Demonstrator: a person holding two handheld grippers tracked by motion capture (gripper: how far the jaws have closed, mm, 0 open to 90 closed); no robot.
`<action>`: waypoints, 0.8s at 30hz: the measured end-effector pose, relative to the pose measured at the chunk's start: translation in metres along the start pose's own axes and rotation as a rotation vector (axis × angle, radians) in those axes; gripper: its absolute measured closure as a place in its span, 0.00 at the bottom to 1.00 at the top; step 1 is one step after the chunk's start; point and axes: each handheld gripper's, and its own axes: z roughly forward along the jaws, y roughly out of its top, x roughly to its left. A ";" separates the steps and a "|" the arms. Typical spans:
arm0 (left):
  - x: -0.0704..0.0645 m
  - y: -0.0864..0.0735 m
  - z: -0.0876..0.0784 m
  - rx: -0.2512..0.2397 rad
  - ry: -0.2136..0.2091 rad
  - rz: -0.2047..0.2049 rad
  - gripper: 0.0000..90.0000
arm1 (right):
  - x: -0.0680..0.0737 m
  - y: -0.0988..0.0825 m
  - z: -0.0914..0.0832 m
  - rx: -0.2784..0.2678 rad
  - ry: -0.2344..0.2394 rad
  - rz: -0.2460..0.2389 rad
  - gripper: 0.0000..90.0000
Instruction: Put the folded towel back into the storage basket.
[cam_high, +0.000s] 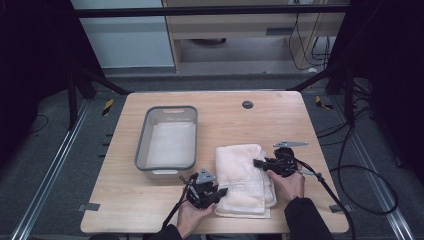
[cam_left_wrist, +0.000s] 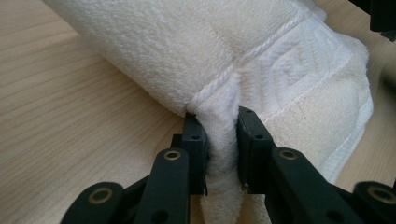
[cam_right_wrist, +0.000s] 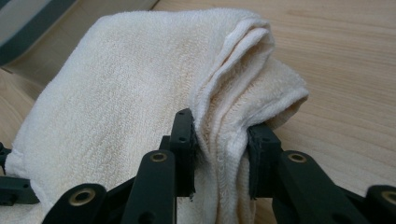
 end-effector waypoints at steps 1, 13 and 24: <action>0.000 0.001 -0.001 -0.004 0.000 0.001 0.83 | 0.001 0.001 -0.002 -0.004 0.001 0.001 0.77; -0.003 0.010 -0.016 -0.056 -0.014 0.022 0.83 | 0.012 0.011 -0.021 -0.068 -0.002 -0.035 0.77; -0.007 0.018 -0.030 -0.101 -0.011 0.039 0.83 | 0.021 0.019 -0.033 -0.110 -0.001 -0.052 0.77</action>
